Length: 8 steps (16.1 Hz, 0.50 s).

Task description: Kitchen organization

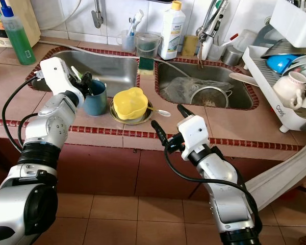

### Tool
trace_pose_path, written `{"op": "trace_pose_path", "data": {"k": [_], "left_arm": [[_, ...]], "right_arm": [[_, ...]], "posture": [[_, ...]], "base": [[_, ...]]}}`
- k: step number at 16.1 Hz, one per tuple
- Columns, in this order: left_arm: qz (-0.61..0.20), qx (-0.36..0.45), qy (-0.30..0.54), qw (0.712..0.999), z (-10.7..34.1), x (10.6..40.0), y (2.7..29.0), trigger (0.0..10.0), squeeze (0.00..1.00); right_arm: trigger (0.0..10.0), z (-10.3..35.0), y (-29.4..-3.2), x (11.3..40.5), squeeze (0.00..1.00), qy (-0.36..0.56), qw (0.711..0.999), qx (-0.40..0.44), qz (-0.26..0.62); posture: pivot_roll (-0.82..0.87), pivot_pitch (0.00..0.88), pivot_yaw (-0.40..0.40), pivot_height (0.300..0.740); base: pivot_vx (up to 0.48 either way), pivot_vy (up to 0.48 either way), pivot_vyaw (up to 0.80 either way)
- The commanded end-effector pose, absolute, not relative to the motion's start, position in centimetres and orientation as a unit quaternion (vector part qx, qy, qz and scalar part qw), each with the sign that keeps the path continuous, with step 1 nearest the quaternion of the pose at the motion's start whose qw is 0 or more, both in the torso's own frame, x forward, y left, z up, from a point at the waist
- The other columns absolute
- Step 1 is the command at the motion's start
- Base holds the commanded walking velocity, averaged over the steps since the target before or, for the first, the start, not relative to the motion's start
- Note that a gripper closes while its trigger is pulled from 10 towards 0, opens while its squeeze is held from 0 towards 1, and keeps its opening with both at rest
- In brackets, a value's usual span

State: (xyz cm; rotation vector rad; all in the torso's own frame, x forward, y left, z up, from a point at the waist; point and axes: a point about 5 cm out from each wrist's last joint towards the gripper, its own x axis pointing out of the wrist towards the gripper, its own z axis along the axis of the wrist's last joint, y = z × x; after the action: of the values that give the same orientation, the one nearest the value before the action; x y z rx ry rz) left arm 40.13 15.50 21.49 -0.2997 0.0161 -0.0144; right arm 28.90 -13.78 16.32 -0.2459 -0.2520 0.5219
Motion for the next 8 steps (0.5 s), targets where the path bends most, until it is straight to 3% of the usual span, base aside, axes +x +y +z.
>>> {"op": "trace_pose_path", "data": {"k": [1, 8], "left_arm": [[-0.021, -0.145, -0.006, 0.989, 22.27, 40.23, 14.99, 0.0, 0.0], [-0.03, -0.138, -0.011, 0.99, 22.21, 40.12, 14.8, 0.0, 0.0]], "right_arm": [[10.0, 16.67, -13.66, 28.79, 0.0, -0.13, 0.948, -0.127, 0.261], [10.0, 16.64, -13.35, 28.83, 0.0, -0.133, 0.945, -0.131, 0.268]], "posture": [[-0.03, 0.048, -0.065, 0.74], [-0.02, 0.034, -0.068, 0.74]], "base": [[0.0, 0.0, 0.0], [0.0, 0.0, 0.0]]}}
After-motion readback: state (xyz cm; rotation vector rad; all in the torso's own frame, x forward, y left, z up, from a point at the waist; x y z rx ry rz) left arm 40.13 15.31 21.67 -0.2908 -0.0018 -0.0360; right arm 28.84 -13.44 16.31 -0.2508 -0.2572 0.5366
